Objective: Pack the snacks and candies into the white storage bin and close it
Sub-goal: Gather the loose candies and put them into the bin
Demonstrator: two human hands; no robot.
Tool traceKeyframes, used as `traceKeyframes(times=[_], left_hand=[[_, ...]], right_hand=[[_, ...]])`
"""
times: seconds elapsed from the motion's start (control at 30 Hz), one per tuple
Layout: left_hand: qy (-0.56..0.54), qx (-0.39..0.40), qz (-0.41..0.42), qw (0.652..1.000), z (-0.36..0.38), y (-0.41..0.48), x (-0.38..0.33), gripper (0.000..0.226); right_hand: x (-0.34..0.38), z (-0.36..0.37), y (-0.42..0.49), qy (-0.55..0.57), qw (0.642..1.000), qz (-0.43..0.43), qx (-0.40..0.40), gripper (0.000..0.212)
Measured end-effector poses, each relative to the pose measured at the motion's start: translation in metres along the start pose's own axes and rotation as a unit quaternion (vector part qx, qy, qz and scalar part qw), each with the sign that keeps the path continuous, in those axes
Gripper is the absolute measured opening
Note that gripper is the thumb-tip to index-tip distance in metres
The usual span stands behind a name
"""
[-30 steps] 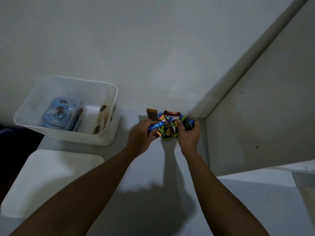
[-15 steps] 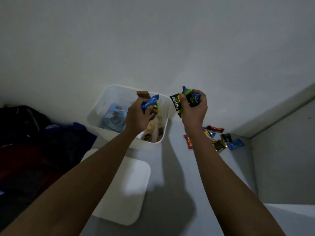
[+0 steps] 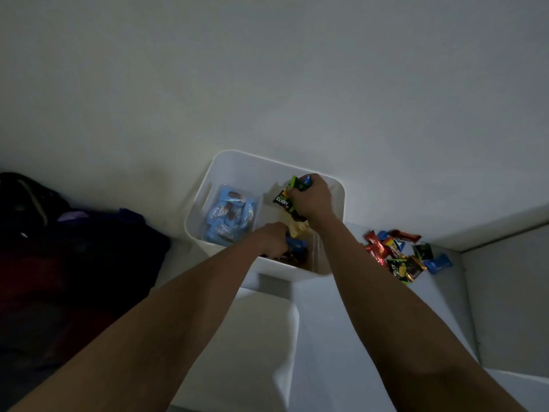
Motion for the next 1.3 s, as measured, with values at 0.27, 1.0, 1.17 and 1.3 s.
traceKeyframes(times=[0.27, 1.0, 1.17, 1.3], left_hand=[[0.016, 0.045, 0.017, 0.999, -0.002, 0.004, 0.004, 0.036], [-0.017, -0.17, 0.035, 0.985, -0.022, -0.047, -0.075, 0.031], [-0.002, -0.282, 0.05, 0.958, -0.012, -0.041, -0.141, 0.045], [0.038, -0.299, 0.072, 0.951, 0.018, -0.023, -0.19, 0.042]], right_hand=[[-0.014, 0.025, 0.014, 0.111, 0.99, 0.087, -0.023, 0.044], [-0.004, -0.073, -0.033, 0.254, 0.959, 0.048, -0.116, 0.08], [-0.041, -0.14, -0.038, 0.254, 0.954, 0.061, -0.144, 0.069], [-0.08, -0.19, -0.045, 0.249, 0.952, 0.072, -0.161, 0.063]])
Point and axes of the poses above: each hand's wrist, its own y-axis towards the middle knuckle, its own z-axis out of the palm, x = y × z, the point moved 2 cm from there along y, towards the middle knuckle, and after that the axes turned 4 degrees about x, right-handed, at the moved point
